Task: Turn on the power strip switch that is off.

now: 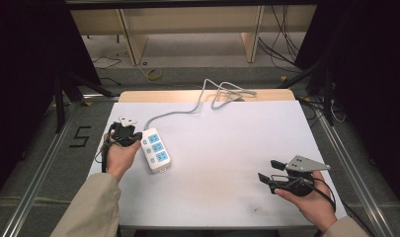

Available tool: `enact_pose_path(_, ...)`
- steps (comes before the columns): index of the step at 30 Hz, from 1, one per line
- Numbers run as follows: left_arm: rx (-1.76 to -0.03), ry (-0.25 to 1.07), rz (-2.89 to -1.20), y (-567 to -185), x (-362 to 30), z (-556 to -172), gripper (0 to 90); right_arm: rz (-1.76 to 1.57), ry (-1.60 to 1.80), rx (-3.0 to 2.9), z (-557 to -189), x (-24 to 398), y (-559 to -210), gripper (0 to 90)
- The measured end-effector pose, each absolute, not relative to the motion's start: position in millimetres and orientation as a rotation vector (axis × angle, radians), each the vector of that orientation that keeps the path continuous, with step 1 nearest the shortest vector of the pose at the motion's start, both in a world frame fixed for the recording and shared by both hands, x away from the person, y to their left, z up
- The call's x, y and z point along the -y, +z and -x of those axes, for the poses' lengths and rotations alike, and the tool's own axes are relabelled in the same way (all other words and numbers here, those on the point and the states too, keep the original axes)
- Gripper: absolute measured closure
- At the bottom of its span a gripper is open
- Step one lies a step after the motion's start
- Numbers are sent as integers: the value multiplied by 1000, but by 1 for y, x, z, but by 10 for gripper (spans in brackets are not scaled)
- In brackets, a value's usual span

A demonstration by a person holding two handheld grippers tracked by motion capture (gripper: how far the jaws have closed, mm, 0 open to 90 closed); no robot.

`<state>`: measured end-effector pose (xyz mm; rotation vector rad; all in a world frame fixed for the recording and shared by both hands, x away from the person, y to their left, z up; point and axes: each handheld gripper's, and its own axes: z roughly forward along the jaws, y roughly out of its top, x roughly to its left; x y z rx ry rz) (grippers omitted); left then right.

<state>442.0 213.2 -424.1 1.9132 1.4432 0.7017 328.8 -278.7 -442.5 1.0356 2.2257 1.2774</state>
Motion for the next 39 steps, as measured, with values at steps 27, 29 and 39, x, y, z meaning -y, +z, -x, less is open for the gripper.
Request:
enact_pose_path(27, -1446, 704, -1944, -429, -209, -454, 899, -1035, 1274, -2233, -329, 278, -443, 330)
enact_pose_path(29, -1447, 712, -1947, -429, -208, -455, 899, -1036, 1274, -2232, -329, 278, -443, 330)
enact_pose_path(39, -1446, 722, -1969, -430, -207, -460, 899, -1034, 1269, -2231, -329, 279, -443, 330)
